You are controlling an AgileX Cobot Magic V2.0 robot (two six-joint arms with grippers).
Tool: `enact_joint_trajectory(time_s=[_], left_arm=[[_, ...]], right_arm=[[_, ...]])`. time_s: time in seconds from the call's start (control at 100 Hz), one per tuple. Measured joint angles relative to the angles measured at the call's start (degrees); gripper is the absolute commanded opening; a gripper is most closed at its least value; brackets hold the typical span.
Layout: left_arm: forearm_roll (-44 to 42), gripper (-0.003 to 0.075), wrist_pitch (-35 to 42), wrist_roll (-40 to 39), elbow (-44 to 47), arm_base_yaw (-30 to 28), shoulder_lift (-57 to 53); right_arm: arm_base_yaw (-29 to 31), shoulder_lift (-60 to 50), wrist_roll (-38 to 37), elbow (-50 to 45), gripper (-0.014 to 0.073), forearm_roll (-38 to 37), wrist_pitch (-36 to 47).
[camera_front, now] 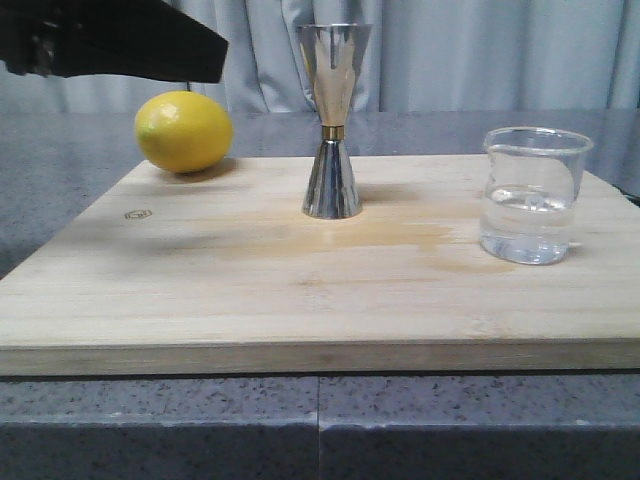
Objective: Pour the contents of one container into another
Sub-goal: 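Reach the left gripper to the steel jigger and close around its waist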
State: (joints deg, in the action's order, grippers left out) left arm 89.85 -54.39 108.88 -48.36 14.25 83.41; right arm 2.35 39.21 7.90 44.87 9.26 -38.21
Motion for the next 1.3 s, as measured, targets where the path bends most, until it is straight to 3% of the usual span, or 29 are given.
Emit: enact_joint_trajectory(time_s=[0.23,0.75,1.3], left_arm=[[5.4,0.0599,0.7,7.9,-2.3,3.8,7.4],[8.1,0.0599,0.7,9.6,-11.0,12.5,19.6],[8.2,0.0599,-1.7,10.0,-12.7,13.2,21.4]], right_arm=[[0.0,0.0,0.1,0.0,0.0584,0.0,0.3],[0.0,0.0,0.1,0.0,0.0584,0.0,0.4],[0.0,0.0,0.2,0.0,0.0584,0.0,0.4]])
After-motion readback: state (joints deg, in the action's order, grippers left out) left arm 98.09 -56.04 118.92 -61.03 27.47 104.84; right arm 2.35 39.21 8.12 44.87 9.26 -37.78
